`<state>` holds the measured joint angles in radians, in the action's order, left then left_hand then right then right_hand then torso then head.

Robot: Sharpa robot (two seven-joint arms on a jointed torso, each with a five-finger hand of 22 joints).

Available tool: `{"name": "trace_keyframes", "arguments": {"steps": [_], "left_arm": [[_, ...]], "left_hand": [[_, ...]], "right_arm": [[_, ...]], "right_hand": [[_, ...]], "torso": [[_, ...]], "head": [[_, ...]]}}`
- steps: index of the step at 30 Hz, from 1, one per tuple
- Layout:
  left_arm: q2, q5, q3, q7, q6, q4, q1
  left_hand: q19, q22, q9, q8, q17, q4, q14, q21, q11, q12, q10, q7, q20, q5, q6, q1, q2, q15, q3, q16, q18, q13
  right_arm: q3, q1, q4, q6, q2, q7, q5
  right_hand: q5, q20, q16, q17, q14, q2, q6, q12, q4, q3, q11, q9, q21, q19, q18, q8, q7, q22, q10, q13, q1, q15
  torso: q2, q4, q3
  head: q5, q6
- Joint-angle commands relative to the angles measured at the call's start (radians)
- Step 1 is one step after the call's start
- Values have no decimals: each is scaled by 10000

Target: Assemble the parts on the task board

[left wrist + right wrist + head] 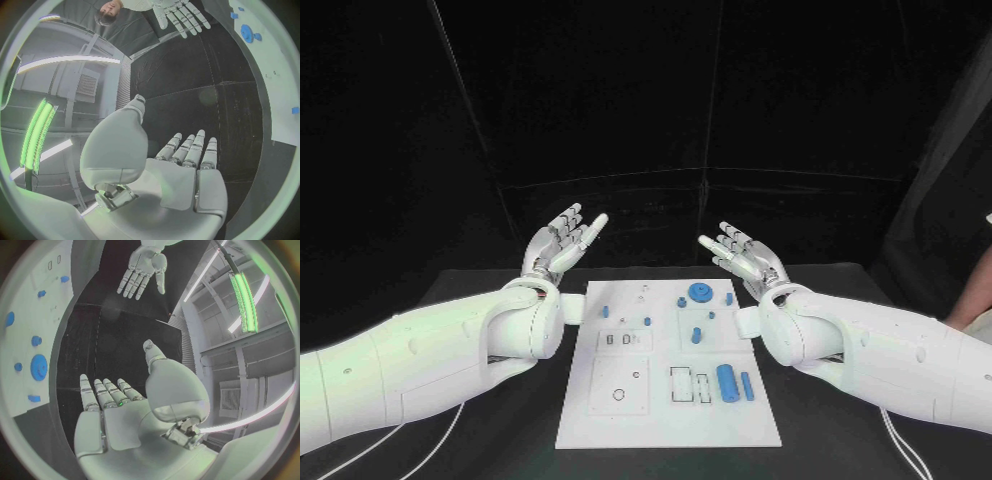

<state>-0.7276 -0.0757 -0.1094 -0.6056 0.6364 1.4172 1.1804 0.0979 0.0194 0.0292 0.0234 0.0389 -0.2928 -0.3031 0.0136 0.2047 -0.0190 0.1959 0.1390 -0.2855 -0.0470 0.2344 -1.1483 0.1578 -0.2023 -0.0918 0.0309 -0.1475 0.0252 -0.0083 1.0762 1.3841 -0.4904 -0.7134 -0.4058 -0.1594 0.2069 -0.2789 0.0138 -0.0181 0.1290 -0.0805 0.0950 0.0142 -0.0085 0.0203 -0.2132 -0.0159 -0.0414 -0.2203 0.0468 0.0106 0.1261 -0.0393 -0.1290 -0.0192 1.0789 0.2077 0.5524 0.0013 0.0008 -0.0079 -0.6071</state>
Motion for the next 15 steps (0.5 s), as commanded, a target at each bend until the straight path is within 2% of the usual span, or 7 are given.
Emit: {"name": "trace_keyframes", "arguments": {"steps": [1, 4, 7, 8, 9, 12, 15], "left_arm": [[13, -153, 8, -455, -419, 1, 21], [13, -153, 8, -455, -419, 1, 21], [13, -153, 8, -455, -419, 1, 21], [-186, -260, 8, -418, -738, -99, 25], [-219, -294, 7, -439, -888, -108, 26], [-302, -337, 7, -525, -1240, -101, 28], [-420, -259, 7, -596, -1481, -33, 28]], "left_hand": [[-1, 9, 9, 60, 11, -46, -76, 65, 86, -64, -6, 1064, -53, -52, 49, -93, 3, -11, -12, 68, -91, 10], [93, 34, 15, 71, 51, -39, -323, 99, 154, -76, 50, 1137, -66, -61, 89, -111, -77, -59, -150, 123, -74, 19], [362, 95, 40, 107, 135, -28, -913, 195, 255, -116, 310, 1240, -72, -65, 293, -173, -131, -137, -317, 257, -11, 48], [425, 109, 47, 116, 153, -26, -1047, 218, 278, -125, 383, 1260, -72, -65, 350, -189, -145, -154, -337, 289, 8, 55], [749, 178, 92, 192, 239, 6, -1680, 336, 391, -212, 844, 1365, -73, -47, 714, -302, -318, -244, -395, 467, 89, 106], [4016, 874, 437, 851, 713, 330, -4700, 1620, 407, -1252, 4665, 1462, -88, -12, 3145, -735, -730, -140, -348, 1580, -21, 605], [6249, 1232, 673, 1388, 880, 749, -6224, 2537, 84, -1851, 6546, 1238, 18, -113, 5195, -1099, -790, 314, -116, 2141, -372, 752]], "right_arm": [[-7, 54, -200, 1718, 76, 612, -1134], [-12, 75, -331, 2006, 124, 717, -1312], [-14, 83, -379, 2114, 142, 756, -1379], [-8, 85, -687, 983, -9, 142, -2638], [-7, 86, -727, 914, -18, 109, -2770], [-3, 89, -871, 659, -74, 28, -3282], [3, 96, -917, 539, -117, 30, -3773]], "right_hand": [[95, -144, 241, -137, 1120, -142, 794, 208, -471, -88, -316, -112, -386, -688, 292, 194, 1507, -187, -927, -116, 1013, 266], [99, -122, 585, -279, 2760, -195, 1742, 405, -829, -205, -455, -223, -820, -1623, 510, 378, 1623, -396, -2146, -219, 1463, 378], [146, -111, 1422, -542, 6285, -203, 4510, 1200, -1370, -443, -263, -566, -1797, -3763, 964, 1074, 1482, -832, -5711, -523, 2086, 74], [137, -102, 1507, -559, 6627, -213, 4952, 1328, -1436, -483, -196, -616, -1927, -4029, 1041, 1189, 1435, -880, -6246, -561, 2156, -1], [113, -110, 1619, -544, 7289, -247, 6023, 1483, -1586, -584, -38, -706, -2197, -4563, 1233, 1426, 1303, -960, -7050, -559, 2283, -198], [65, -50, 1658, -491, 8025, -231, 7214, 1523, -1814, -723, 168, -730, -2415, -5036, 1376, 1595, 1127, -985, -7755, -480, 2395, -395], [23, 53, 1599, -466, 8559, -218, 7587, 1403, -1975, -853, 288, -624, -2573, -5405, 1394, 1487, 1017, -986, -8189, -435, 2378, -533]], "torso": [[0, 0, 1], [0, 0, 1], [0, 0, 1], [9, 14, -11], [11, 14, -24], [-5, 19, -20], [59, -2, -4]], "head": [[1, 0], [1, 0], [1, 0], [-38, -12], [-45, -24], [-40, -47], [-13, -25]]}}
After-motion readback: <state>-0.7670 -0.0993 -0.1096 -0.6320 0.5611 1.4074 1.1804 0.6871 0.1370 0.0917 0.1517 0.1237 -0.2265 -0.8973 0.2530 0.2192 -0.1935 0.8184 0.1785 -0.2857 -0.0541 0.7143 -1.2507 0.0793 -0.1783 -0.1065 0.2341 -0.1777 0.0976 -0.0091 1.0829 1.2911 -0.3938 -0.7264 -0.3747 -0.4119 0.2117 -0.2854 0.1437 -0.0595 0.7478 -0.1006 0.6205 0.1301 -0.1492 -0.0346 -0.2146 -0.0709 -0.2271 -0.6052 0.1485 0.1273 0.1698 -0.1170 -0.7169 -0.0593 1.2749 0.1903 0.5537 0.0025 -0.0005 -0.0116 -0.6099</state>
